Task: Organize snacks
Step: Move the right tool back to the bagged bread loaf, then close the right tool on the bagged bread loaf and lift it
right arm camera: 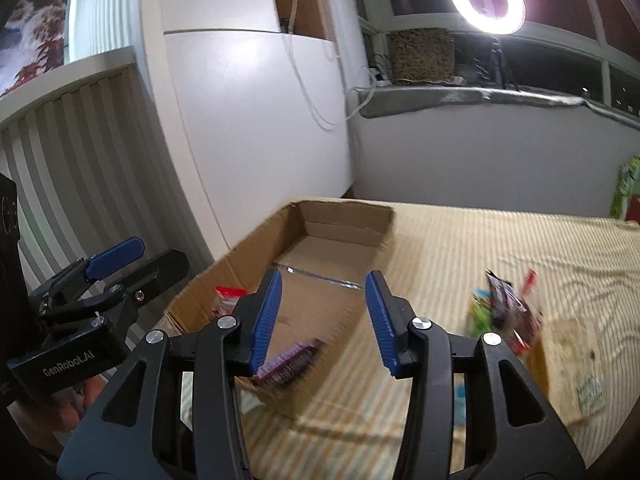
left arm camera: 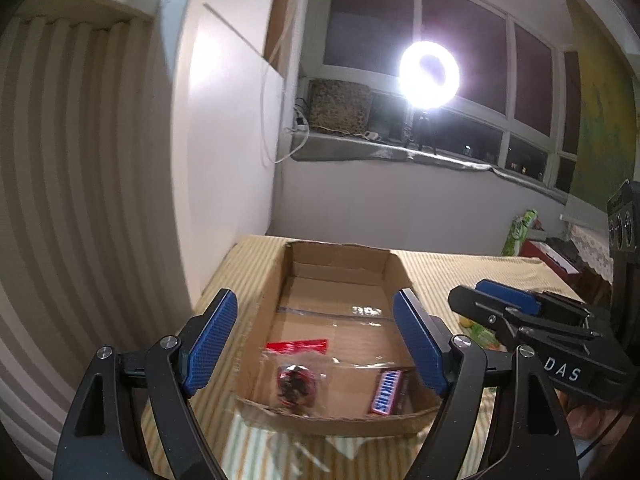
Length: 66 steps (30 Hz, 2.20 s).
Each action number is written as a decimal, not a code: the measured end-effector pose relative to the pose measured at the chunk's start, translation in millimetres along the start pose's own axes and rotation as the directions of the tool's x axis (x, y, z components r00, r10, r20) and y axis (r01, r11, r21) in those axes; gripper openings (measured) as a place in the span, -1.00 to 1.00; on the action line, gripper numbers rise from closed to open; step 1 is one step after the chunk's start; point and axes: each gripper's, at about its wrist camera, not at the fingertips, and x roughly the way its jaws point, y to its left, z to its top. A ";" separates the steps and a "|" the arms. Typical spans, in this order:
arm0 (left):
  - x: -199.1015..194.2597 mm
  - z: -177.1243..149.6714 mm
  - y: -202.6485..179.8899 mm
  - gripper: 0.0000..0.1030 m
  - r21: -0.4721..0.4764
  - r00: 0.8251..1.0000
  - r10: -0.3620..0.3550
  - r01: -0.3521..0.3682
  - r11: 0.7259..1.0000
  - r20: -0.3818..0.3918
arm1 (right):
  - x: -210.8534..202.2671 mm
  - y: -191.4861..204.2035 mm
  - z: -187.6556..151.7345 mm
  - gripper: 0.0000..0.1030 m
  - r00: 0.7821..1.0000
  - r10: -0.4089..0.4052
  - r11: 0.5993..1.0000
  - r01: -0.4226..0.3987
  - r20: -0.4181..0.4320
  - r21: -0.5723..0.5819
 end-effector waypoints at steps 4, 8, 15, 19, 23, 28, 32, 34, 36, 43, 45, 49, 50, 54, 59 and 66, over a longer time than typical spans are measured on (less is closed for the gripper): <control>2.3 -3.0 -33.9 0.56 0.059 0.999 -0.031 0.032 0.998 -0.019 | -24.5 -32.7 -12.1 -0.11 0.999 -0.043 0.998 0.042 0.018 0.054; 5.3 -6.4 -73.3 0.56 0.106 0.995 -0.087 0.091 0.990 -0.038 | -60.2 -80.7 -26.7 -0.10 0.990 -0.137 0.983 0.131 0.039 0.127; 9.9 -16.6 -148.9 0.56 0.203 0.973 -0.210 0.225 0.953 -0.093 | -129.2 -160.5 -60.1 0.01 0.941 -0.336 0.911 0.315 0.033 0.267; 7.0 -19.6 -167.6 0.56 0.240 0.964 -0.244 0.262 0.935 -0.102 | -145.5 -171.7 -66.3 0.01 0.931 -0.364 0.895 0.339 0.036 0.292; 2.2 -20.8 -172.7 0.56 0.250 0.964 -0.245 0.263 0.932 -0.102 | -152.9 -168.4 -67.1 0.01 0.934 -0.352 0.902 0.325 0.052 0.284; -5.6 -21.2 -172.7 0.56 0.259 0.967 -0.238 0.254 0.932 -0.090 | -154.8 -165.8 -70.6 0.01 0.935 -0.349 0.904 0.320 0.057 0.282; -7.6 -23.3 -174.6 0.56 0.261 0.966 -0.241 0.258 0.930 -0.094 | -153.4 -167.1 -72.1 0.01 0.936 -0.348 0.903 0.321 0.049 0.287; -6.8 -25.7 -177.8 0.56 0.265 0.964 -0.244 0.263 0.928 -0.102 | -152.2 -169.7 -74.8 0.02 0.936 -0.348 0.901 0.321 0.046 0.291; -3.7 -29.2 -183.1 0.56 0.271 0.962 -0.248 0.270 0.924 -0.114 | -148.6 -174.2 -76.6 0.02 0.938 -0.346 0.899 0.320 0.037 0.298; 21.6 -50.1 -206.3 0.56 0.275 0.944 -0.274 0.318 0.907 -0.185 | -116.0 -198.1 -75.4 0.29 0.950 -0.312 0.908 0.304 -0.018 0.289; 34.0 -60.0 -216.1 0.56 0.272 0.933 -0.288 0.341 0.900 -0.217 | -100.6 -205.3 -72.3 0.30 0.955 -0.293 0.916 0.291 -0.035 0.278; 55.9 -80.2 -234.6 0.56 0.266 0.907 -0.325 0.394 0.880 -0.269 | -69.7 -220.6 -61.8 0.30 0.962 -0.264 0.927 0.271 -0.065 0.258; 59.3 -84.0 -238.2 0.56 0.265 0.898 -0.336 0.410 0.873 -0.284 | -62.7 -224.1 -58.5 0.30 0.964 -0.257 0.930 0.266 -0.071 0.252; 71.6 -97.6 -250.8 0.56 0.263 0.861 -0.384 0.476 0.839 -0.333 | -41.2 -237.4 -43.1 0.48 0.972 -0.210 0.945 0.229 -0.102 0.235; 74.0 -104.3 -260.2 0.56 0.284 0.841 -0.415 0.516 0.808 -0.348 | -30.6 -235.2 -36.1 0.50 0.976 -0.182 0.956 0.204 -0.118 0.210; 72.2 -107.4 -263.4 0.56 0.296 0.842 -0.417 0.518 0.802 -0.342 | -24.6 -234.5 -43.4 0.50 0.978 -0.135 0.958 0.170 -0.157 0.231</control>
